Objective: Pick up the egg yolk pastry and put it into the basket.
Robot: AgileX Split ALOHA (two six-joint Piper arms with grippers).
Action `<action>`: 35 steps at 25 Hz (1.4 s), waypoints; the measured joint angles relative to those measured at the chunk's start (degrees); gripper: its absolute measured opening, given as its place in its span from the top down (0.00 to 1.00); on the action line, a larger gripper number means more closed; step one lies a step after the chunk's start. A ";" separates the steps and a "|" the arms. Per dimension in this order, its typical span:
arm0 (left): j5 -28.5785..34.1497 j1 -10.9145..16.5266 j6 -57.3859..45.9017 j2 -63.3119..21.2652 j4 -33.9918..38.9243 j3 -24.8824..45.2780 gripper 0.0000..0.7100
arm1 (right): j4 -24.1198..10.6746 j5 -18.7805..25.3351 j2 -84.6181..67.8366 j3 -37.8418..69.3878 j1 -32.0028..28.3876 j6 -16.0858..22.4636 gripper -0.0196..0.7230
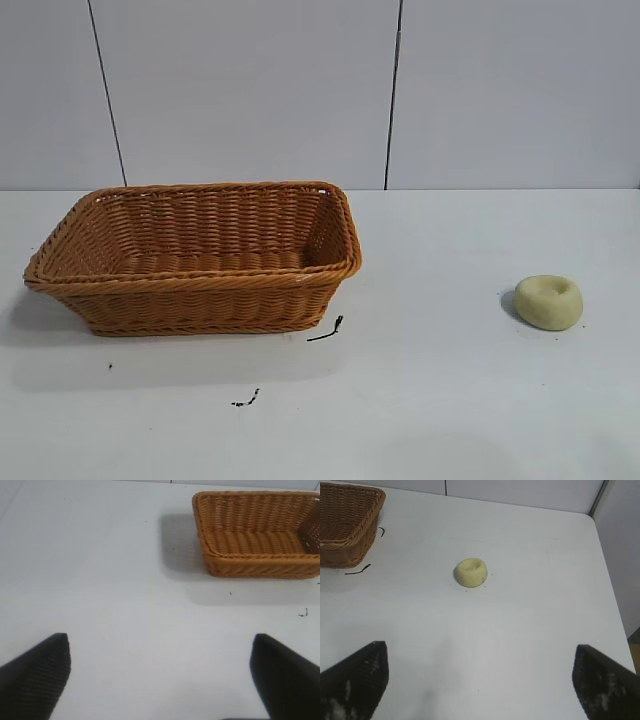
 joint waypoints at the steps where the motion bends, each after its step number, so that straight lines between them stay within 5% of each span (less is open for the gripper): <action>1: 0.00 0.00 0.00 0.00 0.00 0.00 0.02 | 0.00 0.00 0.00 0.00 0.00 0.00 0.04; 15: 0.00 0.00 0.00 0.00 0.00 0.00 0.02 | 0.00 -0.07 6.04 -1.01 0.00 0.00 0.04; 25: 0.00 0.00 0.00 0.00 0.00 0.00 0.02 | -0.47 -2.81 50.85 -9.75 0.00 0.66 0.04; 35: 0.00 0.00 0.00 0.00 0.00 0.00 0.02 | -0.47 -4.90 91.47 -35.59 0.00 0.72 0.04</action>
